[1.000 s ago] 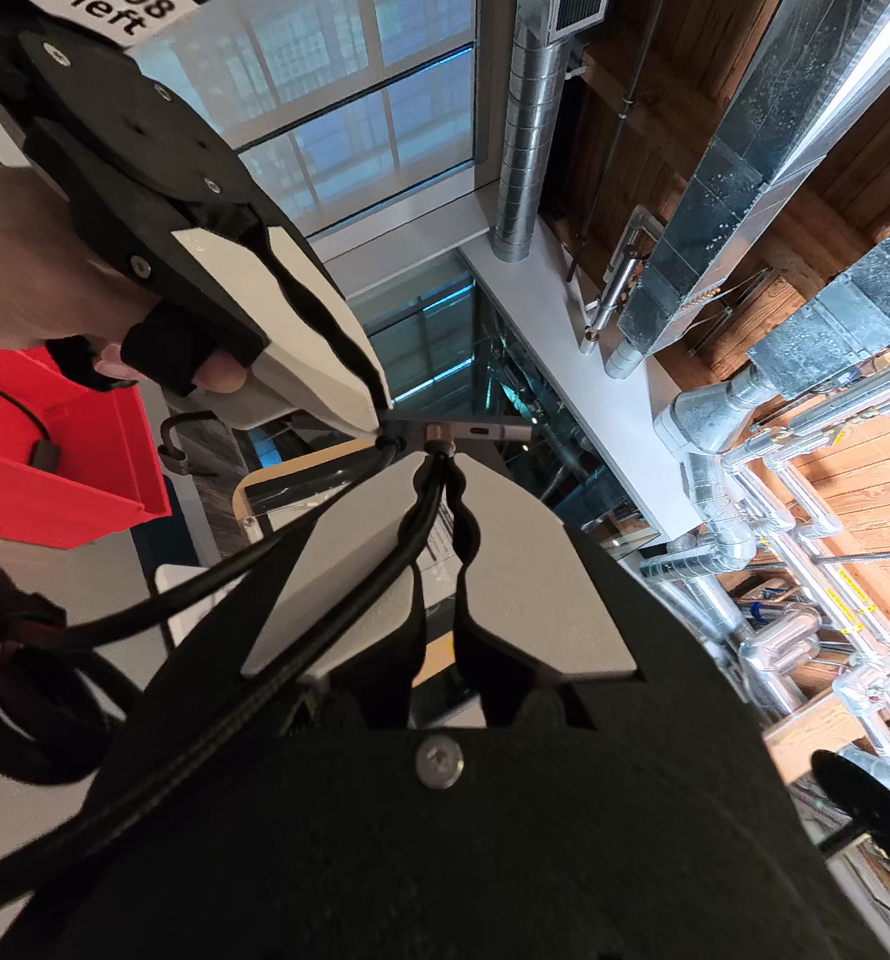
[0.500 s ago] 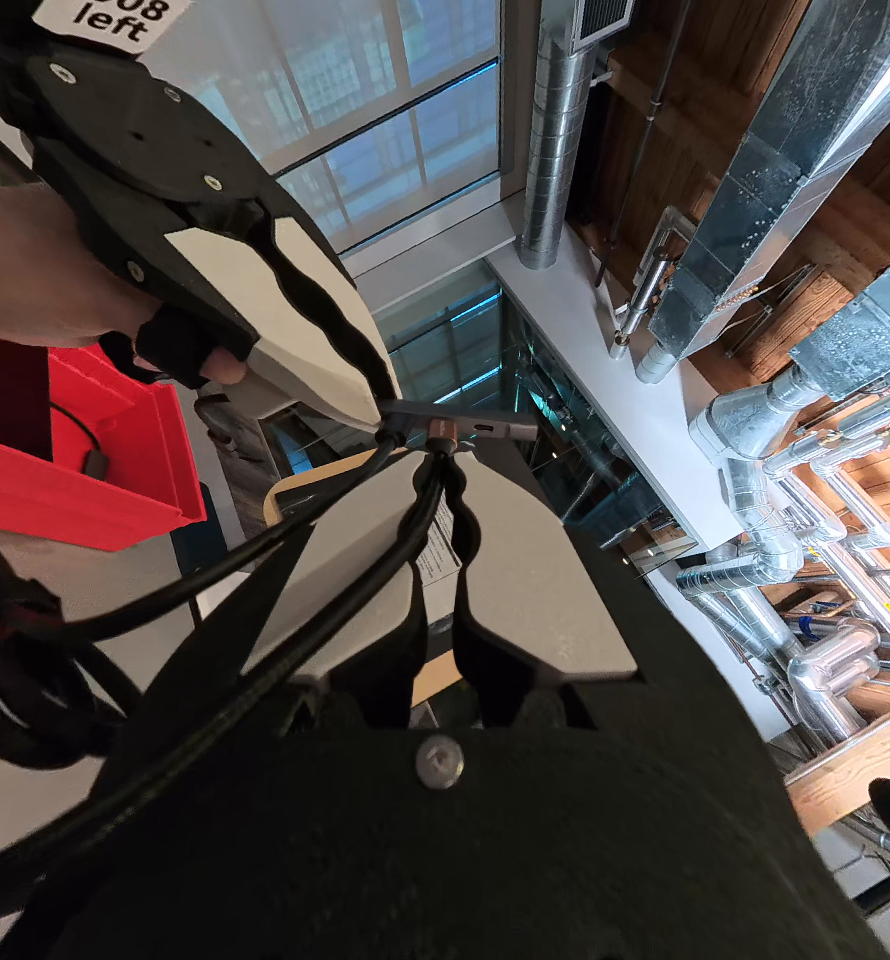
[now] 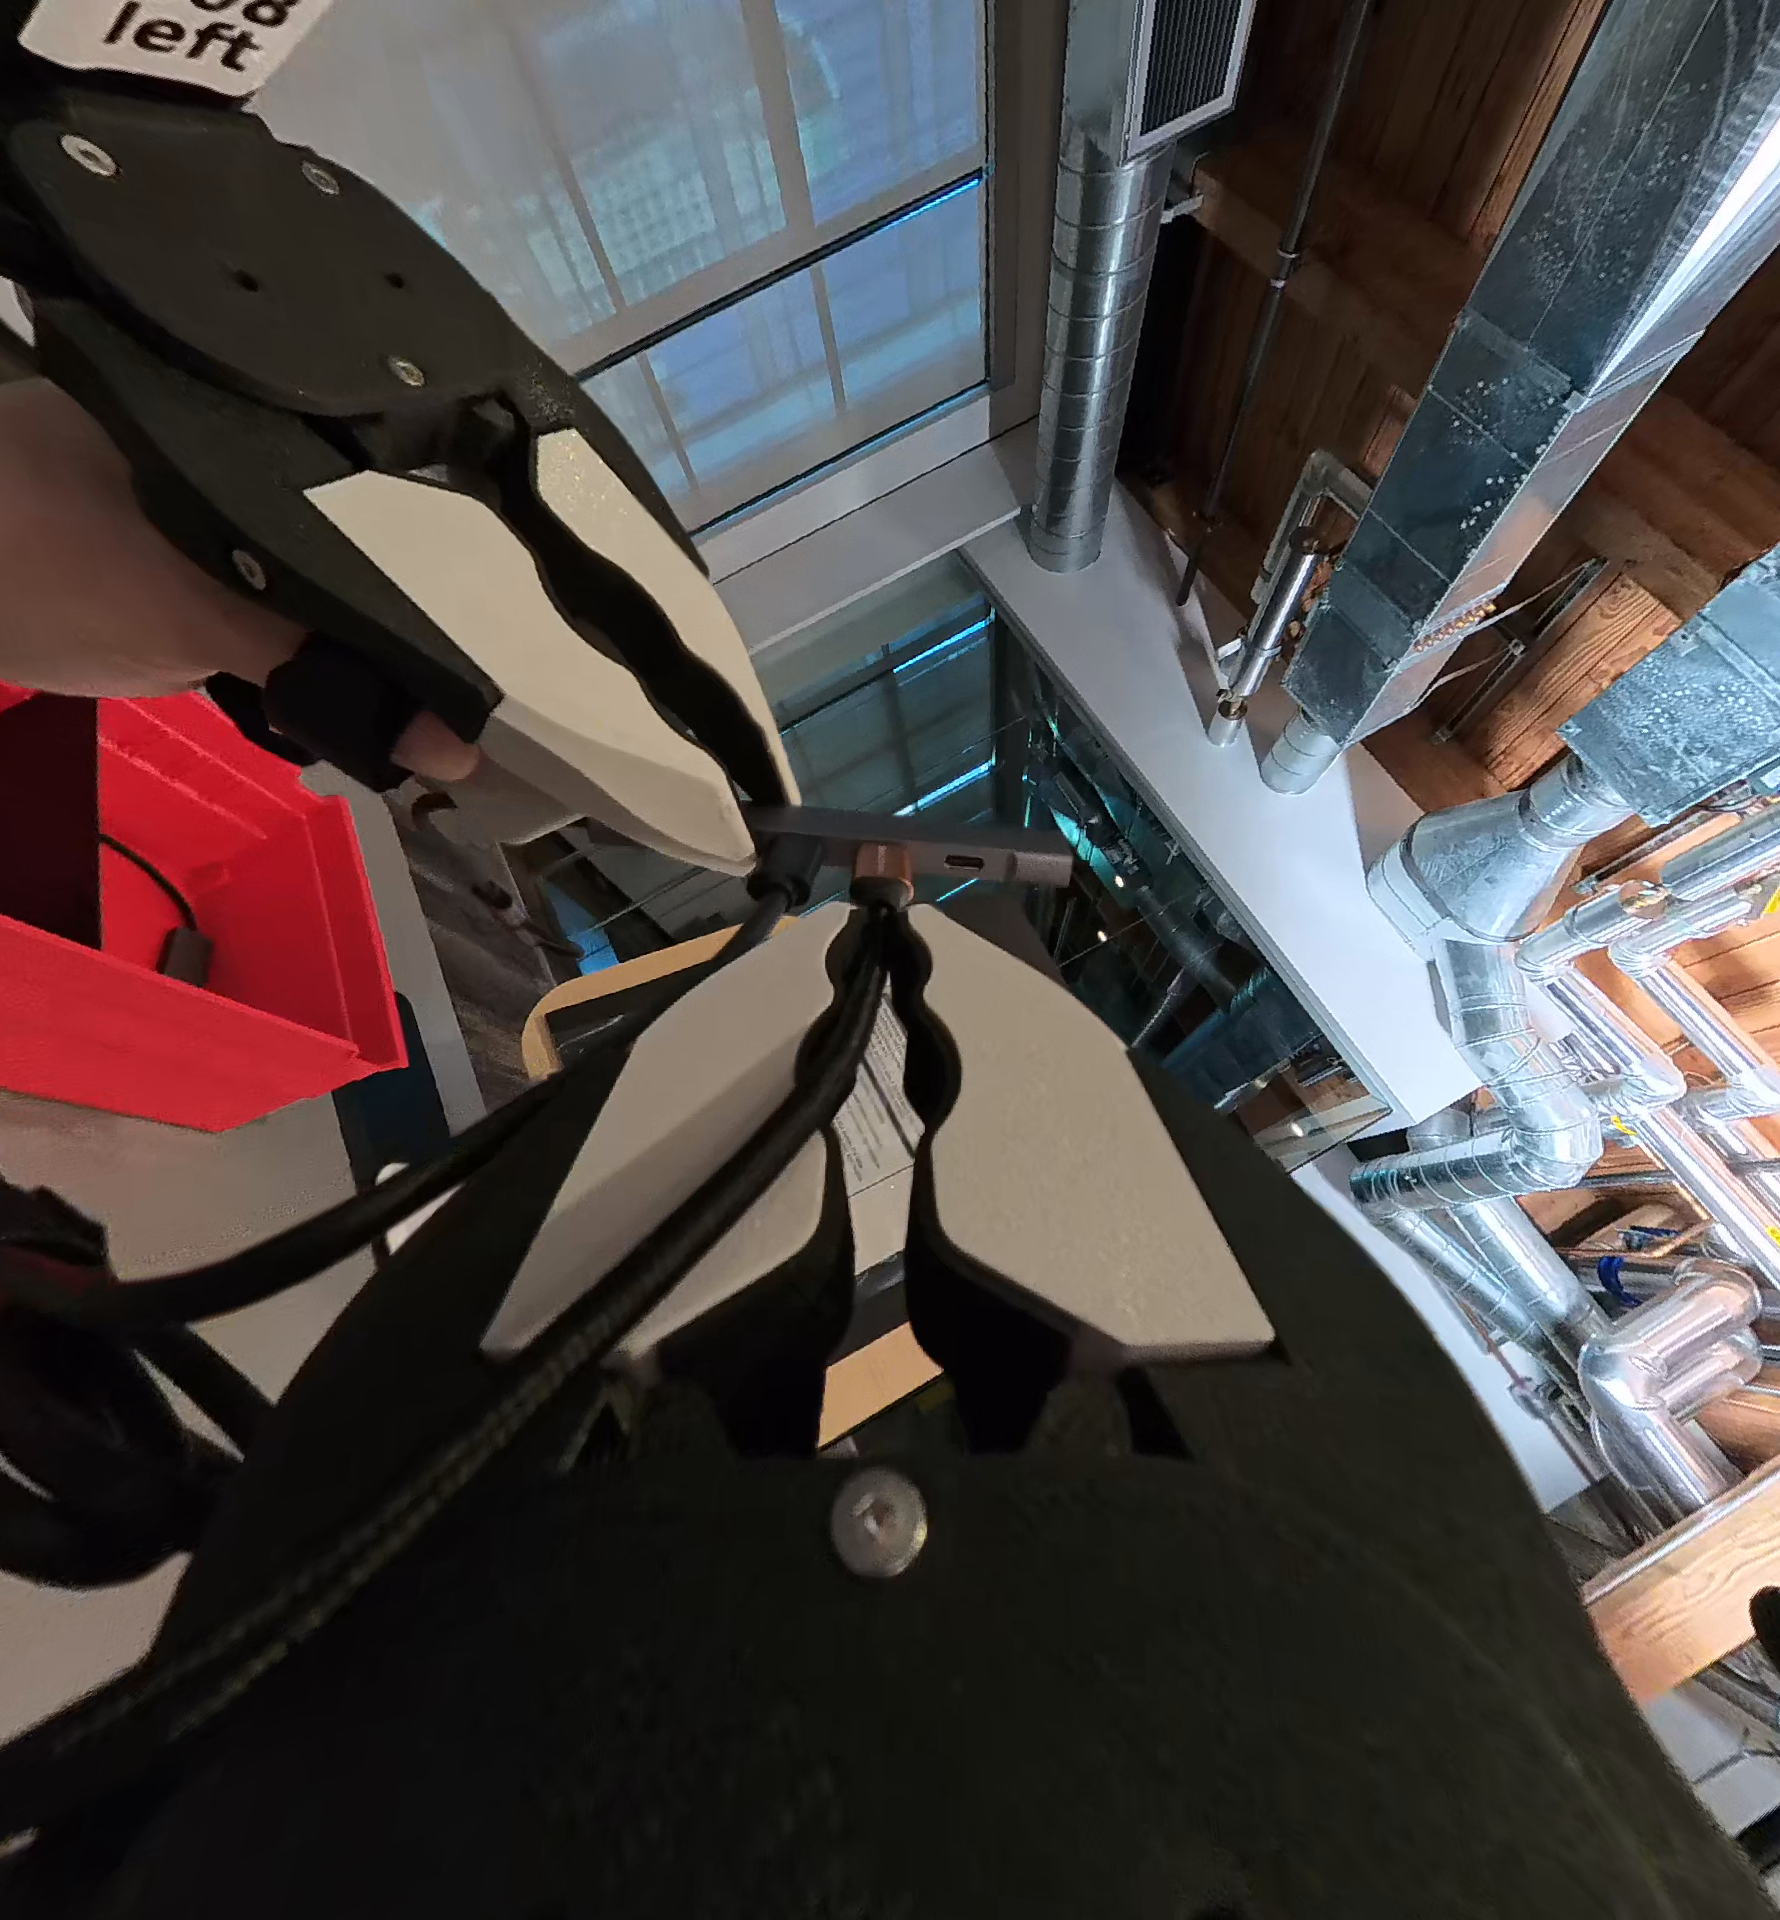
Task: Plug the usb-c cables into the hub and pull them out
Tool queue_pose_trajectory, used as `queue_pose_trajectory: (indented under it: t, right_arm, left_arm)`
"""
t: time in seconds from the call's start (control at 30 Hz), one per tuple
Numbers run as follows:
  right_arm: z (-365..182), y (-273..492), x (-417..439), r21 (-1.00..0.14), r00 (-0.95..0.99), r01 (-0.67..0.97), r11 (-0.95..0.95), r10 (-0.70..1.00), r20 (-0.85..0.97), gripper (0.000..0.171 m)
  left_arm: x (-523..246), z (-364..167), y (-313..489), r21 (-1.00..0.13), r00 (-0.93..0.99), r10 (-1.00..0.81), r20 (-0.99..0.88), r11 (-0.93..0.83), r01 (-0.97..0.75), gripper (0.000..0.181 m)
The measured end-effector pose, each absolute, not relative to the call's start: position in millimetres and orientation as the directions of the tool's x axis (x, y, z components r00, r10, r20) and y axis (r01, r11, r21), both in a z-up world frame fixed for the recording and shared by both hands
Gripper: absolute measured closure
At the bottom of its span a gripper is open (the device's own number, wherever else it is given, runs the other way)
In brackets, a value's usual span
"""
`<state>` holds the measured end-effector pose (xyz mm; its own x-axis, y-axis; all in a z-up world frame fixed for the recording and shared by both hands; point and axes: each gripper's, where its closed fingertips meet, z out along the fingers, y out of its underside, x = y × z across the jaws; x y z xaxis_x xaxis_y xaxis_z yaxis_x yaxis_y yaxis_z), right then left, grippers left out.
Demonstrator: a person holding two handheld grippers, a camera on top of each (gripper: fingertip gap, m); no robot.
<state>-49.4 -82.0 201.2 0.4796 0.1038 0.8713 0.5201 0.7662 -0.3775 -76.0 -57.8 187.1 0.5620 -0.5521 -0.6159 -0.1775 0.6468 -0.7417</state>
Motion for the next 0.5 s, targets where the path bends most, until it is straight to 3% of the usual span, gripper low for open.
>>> queue_pose_trajectory:
  t: [0.03,0.5]
  right_arm:
    - [201.6,-82.3,-49.5,-0.372,0.481,0.518,0.770,0.097,0.871,0.166]
    - [202.0,-88.8,-53.6,-0.385,0.497,0.454,0.804,0.130,0.858,0.166]
  left_arm:
    - [-76.2,188.3,-57.9,-0.744,0.569,-0.549,-0.612,0.644,-0.178,0.160]
    - [-81.0,190.0,-63.6,-0.706,0.561,-0.501,-0.659,0.670,-0.230,0.160]
